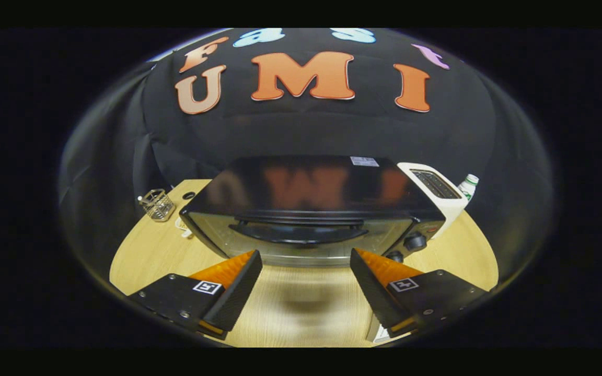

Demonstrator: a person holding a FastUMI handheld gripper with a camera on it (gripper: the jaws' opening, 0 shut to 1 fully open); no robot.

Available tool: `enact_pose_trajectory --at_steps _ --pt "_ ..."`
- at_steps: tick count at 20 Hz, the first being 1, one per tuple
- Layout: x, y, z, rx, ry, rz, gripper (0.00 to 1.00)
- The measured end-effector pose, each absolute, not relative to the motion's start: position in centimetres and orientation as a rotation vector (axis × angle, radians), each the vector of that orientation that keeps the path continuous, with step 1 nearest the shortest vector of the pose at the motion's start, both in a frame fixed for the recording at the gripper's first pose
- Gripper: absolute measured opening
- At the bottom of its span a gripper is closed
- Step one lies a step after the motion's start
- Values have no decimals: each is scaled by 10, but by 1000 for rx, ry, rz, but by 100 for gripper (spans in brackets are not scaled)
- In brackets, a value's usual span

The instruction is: Open the toaster oven, put the food inside, and close the toaster oven door.

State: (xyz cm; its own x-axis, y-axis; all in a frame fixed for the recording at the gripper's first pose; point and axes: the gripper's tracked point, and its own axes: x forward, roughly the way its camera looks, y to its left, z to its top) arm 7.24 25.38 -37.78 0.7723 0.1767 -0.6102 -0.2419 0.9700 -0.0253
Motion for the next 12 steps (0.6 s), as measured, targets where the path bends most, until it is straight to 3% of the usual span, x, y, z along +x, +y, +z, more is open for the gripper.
enact_pose_trajectory --at_steps 6,12 --pt "74 251 -366 -113 633 225 100" --pt "84 225 -258 -100 464 226 100"
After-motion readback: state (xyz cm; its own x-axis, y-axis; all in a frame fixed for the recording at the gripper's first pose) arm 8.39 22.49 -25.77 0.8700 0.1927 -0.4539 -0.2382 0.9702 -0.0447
